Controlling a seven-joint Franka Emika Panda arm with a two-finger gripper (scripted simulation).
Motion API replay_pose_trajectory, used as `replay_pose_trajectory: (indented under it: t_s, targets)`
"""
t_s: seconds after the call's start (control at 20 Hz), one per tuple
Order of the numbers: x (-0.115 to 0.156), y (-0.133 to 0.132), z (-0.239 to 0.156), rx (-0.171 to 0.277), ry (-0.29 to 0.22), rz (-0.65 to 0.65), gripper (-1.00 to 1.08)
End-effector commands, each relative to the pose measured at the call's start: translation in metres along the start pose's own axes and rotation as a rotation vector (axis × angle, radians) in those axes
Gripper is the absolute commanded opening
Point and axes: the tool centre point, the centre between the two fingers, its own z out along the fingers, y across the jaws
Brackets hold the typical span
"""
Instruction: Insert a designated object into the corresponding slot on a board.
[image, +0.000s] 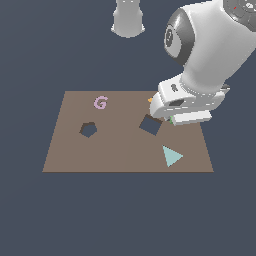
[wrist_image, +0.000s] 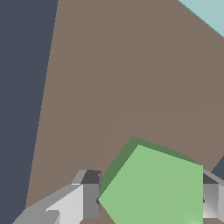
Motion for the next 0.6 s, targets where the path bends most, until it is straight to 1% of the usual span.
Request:
replay_pose_trajectory:
  t_s: [0.0, 0.3, 0.55]
  targets:
    - [-0.008, 0.004, 0.0, 0.0, 0.0, -0.049, -1.0]
    - [-0.03, 0.017, -0.001, 0.0, 0.001, -0.203, -1.0]
    - [-0.051, 0.034, -0.002, 0.0, 0.001, -0.36, -1.0]
